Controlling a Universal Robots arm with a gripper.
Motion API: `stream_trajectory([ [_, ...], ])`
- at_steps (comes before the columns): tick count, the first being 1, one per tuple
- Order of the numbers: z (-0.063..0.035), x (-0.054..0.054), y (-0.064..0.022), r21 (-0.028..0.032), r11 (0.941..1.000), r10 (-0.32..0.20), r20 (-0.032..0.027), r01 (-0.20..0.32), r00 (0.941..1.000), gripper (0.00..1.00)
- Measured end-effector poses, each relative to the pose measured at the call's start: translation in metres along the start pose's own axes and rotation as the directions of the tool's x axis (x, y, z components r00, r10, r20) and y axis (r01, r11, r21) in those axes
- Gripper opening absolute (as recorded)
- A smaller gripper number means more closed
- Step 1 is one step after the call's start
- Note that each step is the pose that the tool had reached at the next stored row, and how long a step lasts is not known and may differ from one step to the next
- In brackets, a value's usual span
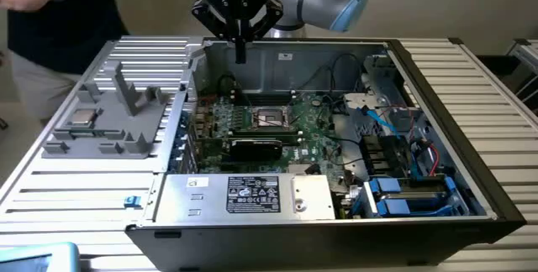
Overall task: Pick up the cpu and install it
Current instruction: 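Reach for the cpu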
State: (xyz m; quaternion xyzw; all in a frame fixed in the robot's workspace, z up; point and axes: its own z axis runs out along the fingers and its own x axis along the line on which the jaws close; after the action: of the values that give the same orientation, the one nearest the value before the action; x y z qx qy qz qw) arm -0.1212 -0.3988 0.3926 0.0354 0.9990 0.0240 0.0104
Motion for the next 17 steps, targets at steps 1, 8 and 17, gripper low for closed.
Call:
stream_trajectory([
  [1, 0.0, 0.0, 0.0, 0.0, 1.0, 0.0, 0.0, 0.0, 1.0, 0.11],
  [8, 0.0, 0.0, 0.0, 0.0, 1.0, 0.0, 0.0, 0.0, 1.0, 0.11],
  [17, -0.0002, 0.009, -0.0007, 0.0, 1.0, 0.0, 0.0, 0.0, 1.0, 0.11],
])
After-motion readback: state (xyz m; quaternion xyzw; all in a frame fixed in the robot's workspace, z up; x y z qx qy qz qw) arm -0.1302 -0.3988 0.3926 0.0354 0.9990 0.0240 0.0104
